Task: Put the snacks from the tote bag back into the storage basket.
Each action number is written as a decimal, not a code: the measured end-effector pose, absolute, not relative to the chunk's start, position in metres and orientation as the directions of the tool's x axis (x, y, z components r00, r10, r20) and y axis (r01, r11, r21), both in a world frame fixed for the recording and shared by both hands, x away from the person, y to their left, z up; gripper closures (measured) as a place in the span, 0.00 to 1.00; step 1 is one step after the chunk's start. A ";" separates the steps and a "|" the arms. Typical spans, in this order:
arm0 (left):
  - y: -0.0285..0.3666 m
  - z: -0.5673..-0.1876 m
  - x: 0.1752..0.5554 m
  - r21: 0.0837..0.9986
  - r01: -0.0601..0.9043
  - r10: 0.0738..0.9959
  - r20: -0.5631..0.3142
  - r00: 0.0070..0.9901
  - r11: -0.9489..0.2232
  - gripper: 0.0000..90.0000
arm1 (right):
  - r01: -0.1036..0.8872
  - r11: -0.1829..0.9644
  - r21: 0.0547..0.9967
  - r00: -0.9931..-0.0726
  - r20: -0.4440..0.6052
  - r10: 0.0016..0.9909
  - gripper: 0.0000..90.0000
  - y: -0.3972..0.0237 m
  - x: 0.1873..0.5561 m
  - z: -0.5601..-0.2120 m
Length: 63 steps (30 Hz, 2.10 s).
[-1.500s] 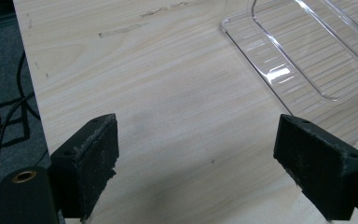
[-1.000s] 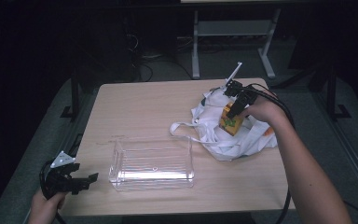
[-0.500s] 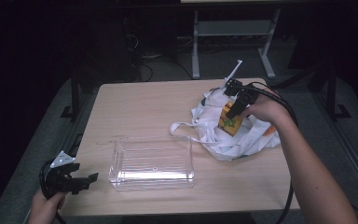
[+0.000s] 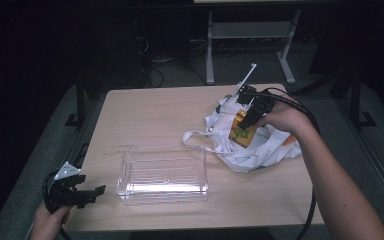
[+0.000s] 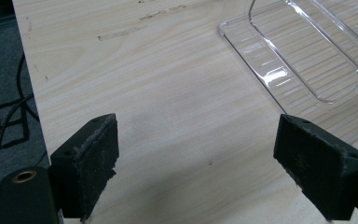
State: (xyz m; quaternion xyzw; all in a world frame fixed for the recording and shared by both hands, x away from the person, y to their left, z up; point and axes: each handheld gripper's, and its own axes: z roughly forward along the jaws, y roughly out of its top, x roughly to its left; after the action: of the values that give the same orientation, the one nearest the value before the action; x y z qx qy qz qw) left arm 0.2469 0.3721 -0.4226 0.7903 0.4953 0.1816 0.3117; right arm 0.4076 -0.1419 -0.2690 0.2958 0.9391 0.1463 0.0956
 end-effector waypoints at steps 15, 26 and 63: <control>0.371 -0.423 0.247 0.673 0.671 0.897 -0.026 0.442 -0.311 0.15 | 0.456 0.817 0.354 -0.849 -0.101 0.518 0.58 -0.123 0.392 -0.263; 0.371 -0.423 0.247 0.671 0.670 0.895 -0.024 0.446 -0.317 0.15 | 0.384 0.844 0.374 -0.891 -0.088 0.445 0.58 -0.102 0.378 -0.258; 0.374 -0.422 0.246 0.677 0.671 0.899 -0.031 0.437 -0.303 0.15 | 0.140 0.932 0.333 -0.982 -0.071 0.173 0.58 -0.020 0.331 -0.268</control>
State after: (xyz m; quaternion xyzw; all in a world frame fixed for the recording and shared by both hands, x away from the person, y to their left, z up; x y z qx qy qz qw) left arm 0.2458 0.3740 -0.4223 0.7867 0.4990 0.1807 0.3155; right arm 0.3315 -0.0198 -0.2676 0.0798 0.9817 0.1656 0.0496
